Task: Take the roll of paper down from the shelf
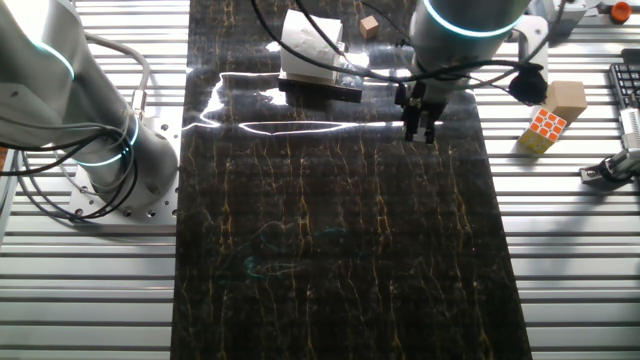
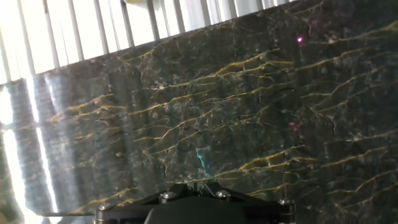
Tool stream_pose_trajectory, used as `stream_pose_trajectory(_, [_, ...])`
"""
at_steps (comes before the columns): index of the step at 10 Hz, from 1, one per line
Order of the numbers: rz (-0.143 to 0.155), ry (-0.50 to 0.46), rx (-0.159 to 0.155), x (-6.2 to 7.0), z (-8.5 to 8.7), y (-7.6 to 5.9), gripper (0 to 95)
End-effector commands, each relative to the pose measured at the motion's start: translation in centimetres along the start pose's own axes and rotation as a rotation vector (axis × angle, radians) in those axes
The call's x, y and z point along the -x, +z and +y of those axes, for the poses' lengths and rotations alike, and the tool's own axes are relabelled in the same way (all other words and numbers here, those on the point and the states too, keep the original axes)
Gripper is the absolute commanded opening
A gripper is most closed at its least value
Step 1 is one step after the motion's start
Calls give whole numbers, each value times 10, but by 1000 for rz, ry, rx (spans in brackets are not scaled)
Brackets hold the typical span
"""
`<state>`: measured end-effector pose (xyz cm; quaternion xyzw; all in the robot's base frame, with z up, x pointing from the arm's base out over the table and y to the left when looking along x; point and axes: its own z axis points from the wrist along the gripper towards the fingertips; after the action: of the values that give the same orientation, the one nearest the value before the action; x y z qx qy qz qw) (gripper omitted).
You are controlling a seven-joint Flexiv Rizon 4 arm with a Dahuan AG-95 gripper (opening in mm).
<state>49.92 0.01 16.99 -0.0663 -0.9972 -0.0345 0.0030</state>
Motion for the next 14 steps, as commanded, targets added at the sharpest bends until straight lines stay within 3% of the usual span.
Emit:
stream_pose_trajectory(1, [3, -1, 3, 1, 0, 0, 0])
stream_pose_trajectory(3, [1, -4, 3, 2, 4, 0, 0])
stream_pose_trajectory(5, [2, 32, -4, 0, 25, 0, 0])
stream_pose_trajectory(7, [-2, 55, -11, -18, 52, 4, 0])
stream_pose_trajectory(9, [-5, 102, -12, -50, 90, 7, 0])
stream_pose_trajectory(11, [-8, 125, -34, -78, 130, 14, 0])
stream_pose_trajectory(14, [-36, 124, -52, -108, 169, 38, 0])
